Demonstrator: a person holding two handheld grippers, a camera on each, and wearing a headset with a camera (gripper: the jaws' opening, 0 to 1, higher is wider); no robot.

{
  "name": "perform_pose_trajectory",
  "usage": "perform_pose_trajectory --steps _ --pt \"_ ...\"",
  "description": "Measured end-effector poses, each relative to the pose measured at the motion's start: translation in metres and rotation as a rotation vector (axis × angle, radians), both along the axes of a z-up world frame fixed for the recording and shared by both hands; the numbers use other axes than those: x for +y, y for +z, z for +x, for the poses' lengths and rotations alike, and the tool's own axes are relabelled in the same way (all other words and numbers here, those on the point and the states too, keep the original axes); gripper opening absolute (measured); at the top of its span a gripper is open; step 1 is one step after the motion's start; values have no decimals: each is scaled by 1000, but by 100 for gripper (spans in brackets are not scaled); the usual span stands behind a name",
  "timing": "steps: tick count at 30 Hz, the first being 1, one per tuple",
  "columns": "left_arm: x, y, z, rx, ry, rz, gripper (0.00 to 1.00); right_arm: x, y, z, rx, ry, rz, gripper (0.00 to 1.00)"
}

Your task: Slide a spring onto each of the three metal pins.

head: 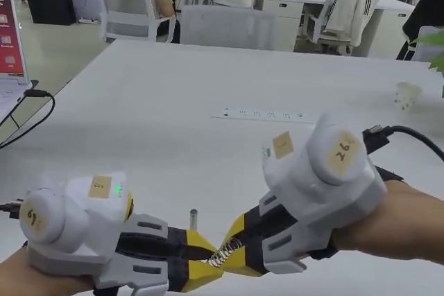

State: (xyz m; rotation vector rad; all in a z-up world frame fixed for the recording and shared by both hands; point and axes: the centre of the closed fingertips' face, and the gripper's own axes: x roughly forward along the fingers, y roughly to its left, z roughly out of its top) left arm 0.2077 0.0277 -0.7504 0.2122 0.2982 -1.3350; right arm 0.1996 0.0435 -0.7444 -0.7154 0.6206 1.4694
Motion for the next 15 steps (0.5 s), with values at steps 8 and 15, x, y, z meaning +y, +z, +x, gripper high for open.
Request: perform_pose_trajectory --steps 8,15 --pt "-1 -1 -1 -1 -1 3 2 1 0 -1 3 1 -11 8" --pt "-2 -3 0 -8 -3 9 3 1 -2 -1 0 7 -29 8"
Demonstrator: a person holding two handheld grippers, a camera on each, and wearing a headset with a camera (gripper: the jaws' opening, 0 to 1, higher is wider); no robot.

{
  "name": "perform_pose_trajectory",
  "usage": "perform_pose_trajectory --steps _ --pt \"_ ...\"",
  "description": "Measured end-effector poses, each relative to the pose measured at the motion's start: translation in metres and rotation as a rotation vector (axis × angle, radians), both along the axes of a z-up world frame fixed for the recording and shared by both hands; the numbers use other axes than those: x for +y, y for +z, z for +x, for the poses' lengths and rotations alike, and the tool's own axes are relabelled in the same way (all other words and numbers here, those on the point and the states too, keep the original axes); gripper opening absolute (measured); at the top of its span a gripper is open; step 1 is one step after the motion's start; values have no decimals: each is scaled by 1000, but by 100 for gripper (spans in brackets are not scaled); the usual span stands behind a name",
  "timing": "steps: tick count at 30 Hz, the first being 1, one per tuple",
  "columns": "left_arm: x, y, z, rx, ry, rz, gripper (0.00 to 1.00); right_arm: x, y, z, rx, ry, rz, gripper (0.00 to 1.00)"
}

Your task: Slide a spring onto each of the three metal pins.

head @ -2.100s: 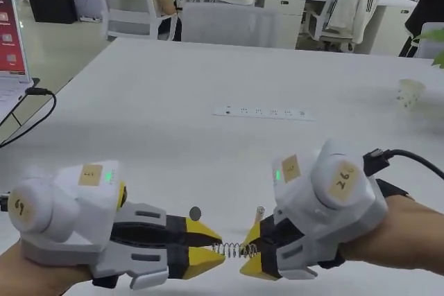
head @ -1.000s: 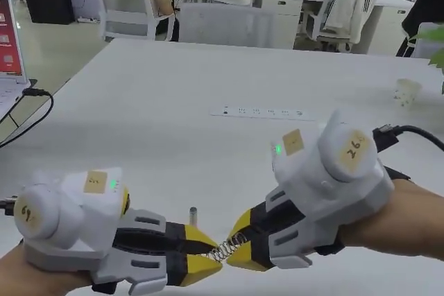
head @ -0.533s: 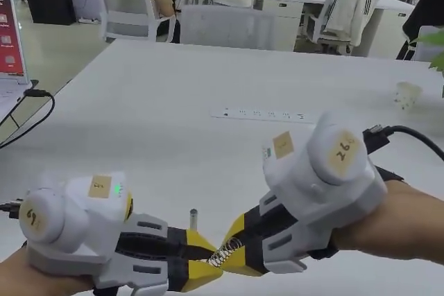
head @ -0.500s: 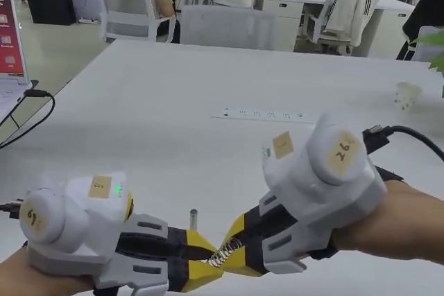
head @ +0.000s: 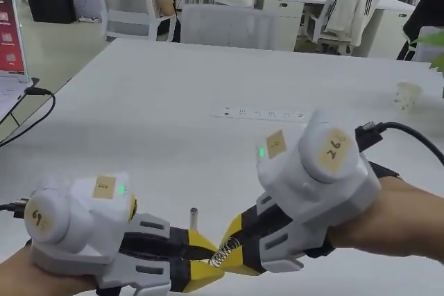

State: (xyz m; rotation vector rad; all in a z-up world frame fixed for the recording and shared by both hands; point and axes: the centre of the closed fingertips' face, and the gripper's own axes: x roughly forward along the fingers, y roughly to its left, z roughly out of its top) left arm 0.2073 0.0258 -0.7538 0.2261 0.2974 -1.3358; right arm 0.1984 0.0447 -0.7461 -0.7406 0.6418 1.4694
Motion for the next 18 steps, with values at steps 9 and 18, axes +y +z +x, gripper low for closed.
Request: perform_pose_trajectory --steps 9,18 --pt "1 0 3 13 19 -11 10 0 1 3 -5 1 -11 8" --pt "8 -3 8 40 54 -15 23 -5 1 10 -10 -20 -19 8"
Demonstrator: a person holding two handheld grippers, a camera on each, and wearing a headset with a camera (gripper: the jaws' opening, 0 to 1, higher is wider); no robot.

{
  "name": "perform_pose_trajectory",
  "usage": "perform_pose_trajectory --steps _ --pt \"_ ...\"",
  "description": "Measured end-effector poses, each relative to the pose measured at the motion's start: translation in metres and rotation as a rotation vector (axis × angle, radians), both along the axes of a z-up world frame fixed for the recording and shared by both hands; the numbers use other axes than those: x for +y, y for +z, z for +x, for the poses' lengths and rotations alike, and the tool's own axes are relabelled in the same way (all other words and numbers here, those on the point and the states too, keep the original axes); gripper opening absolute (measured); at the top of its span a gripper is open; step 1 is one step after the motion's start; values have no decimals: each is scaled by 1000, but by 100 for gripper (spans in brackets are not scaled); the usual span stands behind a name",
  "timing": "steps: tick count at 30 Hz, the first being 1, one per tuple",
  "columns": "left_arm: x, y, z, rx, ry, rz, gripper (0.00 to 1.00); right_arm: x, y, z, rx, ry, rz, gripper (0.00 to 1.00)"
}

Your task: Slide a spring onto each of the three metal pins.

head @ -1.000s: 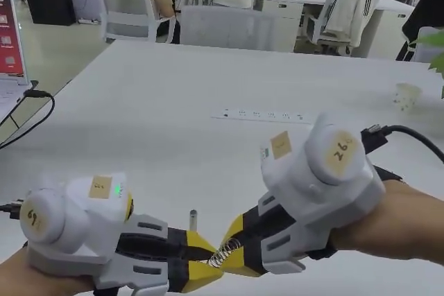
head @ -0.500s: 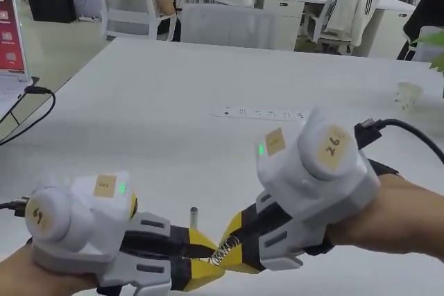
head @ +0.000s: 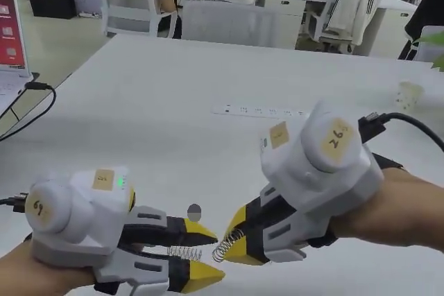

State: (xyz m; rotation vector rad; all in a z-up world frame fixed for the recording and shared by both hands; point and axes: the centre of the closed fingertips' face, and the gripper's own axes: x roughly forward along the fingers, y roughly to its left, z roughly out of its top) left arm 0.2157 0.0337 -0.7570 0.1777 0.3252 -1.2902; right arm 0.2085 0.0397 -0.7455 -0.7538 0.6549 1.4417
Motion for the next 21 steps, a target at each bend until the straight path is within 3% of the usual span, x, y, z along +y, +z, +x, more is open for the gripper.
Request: perform_pose_trajectory --steps 7,21 --pt "12 2 9 13 51 -17 33 -5 1 5 -8 -16 -9 8" --pt "33 1 13 32 143 -44 46 -20 3 17 -18 -56 -17 8"
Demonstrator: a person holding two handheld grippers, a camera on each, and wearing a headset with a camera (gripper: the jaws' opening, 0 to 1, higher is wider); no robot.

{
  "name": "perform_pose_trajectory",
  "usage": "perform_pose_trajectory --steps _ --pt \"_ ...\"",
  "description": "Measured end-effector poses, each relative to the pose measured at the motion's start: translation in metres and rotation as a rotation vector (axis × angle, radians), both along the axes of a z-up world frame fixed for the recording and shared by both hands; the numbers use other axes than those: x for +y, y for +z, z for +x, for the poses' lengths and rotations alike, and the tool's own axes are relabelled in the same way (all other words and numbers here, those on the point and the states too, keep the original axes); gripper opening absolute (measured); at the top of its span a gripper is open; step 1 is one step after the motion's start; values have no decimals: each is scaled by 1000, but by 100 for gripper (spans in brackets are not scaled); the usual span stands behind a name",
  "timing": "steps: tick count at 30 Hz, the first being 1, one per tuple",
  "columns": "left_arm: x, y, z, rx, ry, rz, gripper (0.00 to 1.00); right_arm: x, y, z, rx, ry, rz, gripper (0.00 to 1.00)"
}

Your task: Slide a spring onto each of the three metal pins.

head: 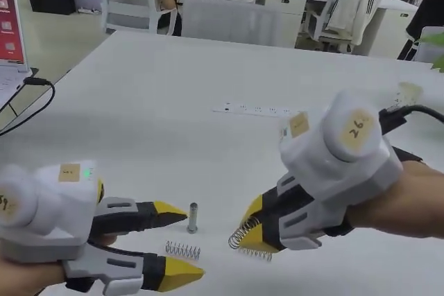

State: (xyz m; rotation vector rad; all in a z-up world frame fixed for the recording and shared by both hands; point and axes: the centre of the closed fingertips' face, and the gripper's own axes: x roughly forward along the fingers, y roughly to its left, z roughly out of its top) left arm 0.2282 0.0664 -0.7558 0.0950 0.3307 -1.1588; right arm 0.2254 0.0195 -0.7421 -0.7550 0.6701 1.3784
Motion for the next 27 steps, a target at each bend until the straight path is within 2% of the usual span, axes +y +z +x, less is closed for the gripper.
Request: perform_pose_trajectory --steps 8,16,27 --pt "10 -3 1 13 49 -5 56 -16 6 12 -9 -48 1 8" --pt "14 -8 3 21 82 5 67 -28 7 20 -18 -79 -9 8" --pt "25 -16 7 4 133 34 80 -46 9 31 -25 -122 -19 8"
